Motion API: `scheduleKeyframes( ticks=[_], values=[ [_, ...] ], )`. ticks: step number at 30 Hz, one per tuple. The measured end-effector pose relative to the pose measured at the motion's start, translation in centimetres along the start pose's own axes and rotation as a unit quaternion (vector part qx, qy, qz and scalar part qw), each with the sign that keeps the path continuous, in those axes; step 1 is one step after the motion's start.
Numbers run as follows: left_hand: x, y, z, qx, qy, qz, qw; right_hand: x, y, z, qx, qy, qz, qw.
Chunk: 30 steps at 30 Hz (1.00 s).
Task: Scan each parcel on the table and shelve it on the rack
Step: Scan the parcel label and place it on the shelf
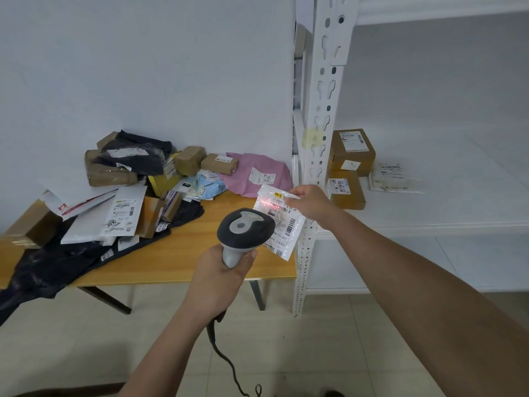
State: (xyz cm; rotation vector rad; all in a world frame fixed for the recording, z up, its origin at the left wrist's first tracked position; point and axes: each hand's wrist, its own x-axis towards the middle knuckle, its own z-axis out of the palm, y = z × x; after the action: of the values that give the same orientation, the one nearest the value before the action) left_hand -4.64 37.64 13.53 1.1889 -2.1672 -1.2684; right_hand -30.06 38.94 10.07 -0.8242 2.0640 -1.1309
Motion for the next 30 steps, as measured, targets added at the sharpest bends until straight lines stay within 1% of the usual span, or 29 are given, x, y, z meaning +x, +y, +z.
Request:
scheduleKeyframes(
  ticks=[10,17,19,22,24,30],
  values=[
    [-0.5,0.7,0.1,-0.014,-0.005,-0.009,1.0,-0.5,0.5,-0.7,0.007,0.002,-0.003,1.0],
    [-0.5,0.9,0.4,0.011,-0.021,0.017,1.0,-1.1,1.0,-1.2,-0.009,0.018,-0.008,1.0],
    [-0.4,1.1,0.8,0.002,-0.029,0.018,0.999,-1.5,1.2,-1.5,-0.008,0.025,-0.006,1.0],
    [-0.1,1.4,1.5,-0.013,-0.048,0.021,0.999,-2.3,2.0,-2.6,0.002,0.039,0.005,0.999],
    [0.2,1.6,2.4,-0.007,-0.072,0.036,0.997,-3.3,3.2,-3.7,0.027,0.057,0.017,0.998],
    [0.0,2.5,7.1,-0.029,-0.126,0.057,0.99,-6.7,9.4,-8.3,0.074,0.134,0.075,0.985]
  ],
)
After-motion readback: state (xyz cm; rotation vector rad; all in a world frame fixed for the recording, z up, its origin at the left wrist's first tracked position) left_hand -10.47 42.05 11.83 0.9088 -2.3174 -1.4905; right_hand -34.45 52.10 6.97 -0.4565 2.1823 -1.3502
